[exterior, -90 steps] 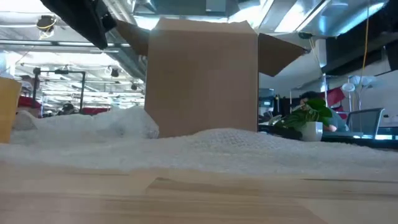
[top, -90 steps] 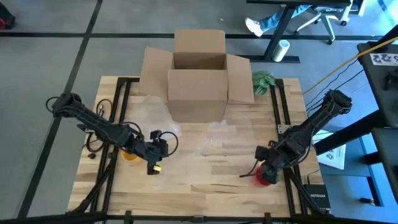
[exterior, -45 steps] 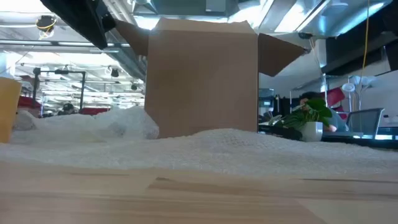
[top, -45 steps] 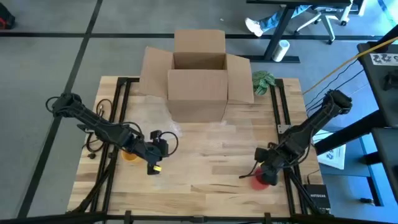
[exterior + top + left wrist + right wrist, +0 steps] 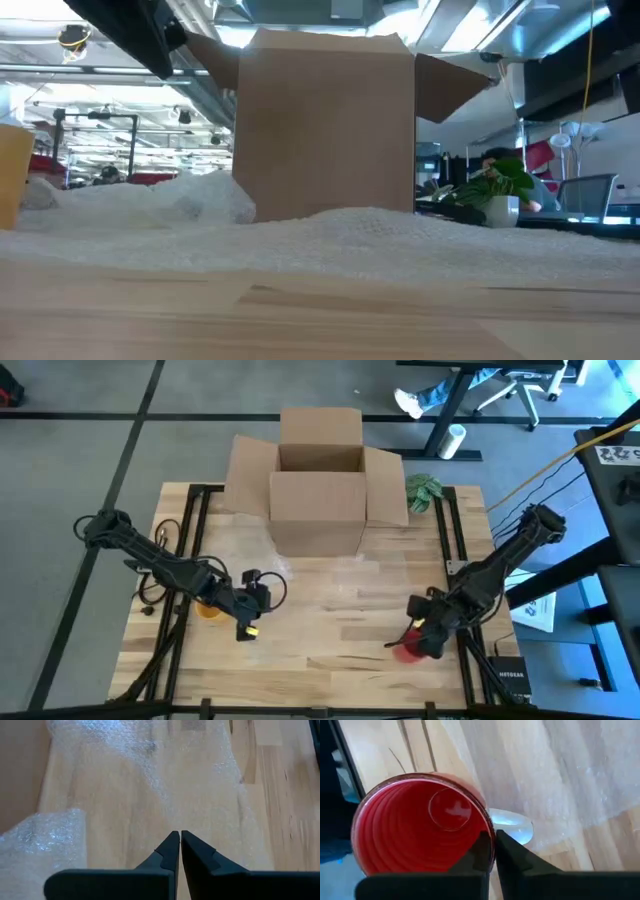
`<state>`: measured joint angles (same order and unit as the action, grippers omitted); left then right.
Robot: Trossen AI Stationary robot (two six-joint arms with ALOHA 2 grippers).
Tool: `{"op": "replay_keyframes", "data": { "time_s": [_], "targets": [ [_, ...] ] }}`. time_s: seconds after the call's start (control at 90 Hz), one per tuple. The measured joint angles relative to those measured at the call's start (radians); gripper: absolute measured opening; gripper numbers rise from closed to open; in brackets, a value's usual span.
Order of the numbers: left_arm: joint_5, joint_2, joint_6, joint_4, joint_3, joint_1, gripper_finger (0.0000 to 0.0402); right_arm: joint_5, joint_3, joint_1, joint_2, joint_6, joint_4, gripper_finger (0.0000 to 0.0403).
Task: Wrap mug
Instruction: Wrap the red mug with the bubble wrap
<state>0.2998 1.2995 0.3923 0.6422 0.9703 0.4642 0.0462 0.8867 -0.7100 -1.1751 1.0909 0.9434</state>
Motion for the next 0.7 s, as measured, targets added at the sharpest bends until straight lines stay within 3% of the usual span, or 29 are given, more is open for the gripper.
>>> {"op": "replay_keyframes", "data": {
  "time_s": [0.189,0.356,0.7],
  "targets": [
    [0.004,0.0,-0.007,0.001,0.0,-0.001,0.0,0.029,0.039,0.149,-0.032,-0.156,-0.036,0.0],
    [0.008,0.0,-0.006,0.015,0.0,-0.002,0.0,-0.004,0.152,0.3,-0.157,-0.383,-0.036,0.0],
    [0.031,0.0,0.017,0.073,-0.002,-0.002,0.0,-0.059,0.64,0.482,-0.592,-0.806,0.146,0.0]
  ]
}}
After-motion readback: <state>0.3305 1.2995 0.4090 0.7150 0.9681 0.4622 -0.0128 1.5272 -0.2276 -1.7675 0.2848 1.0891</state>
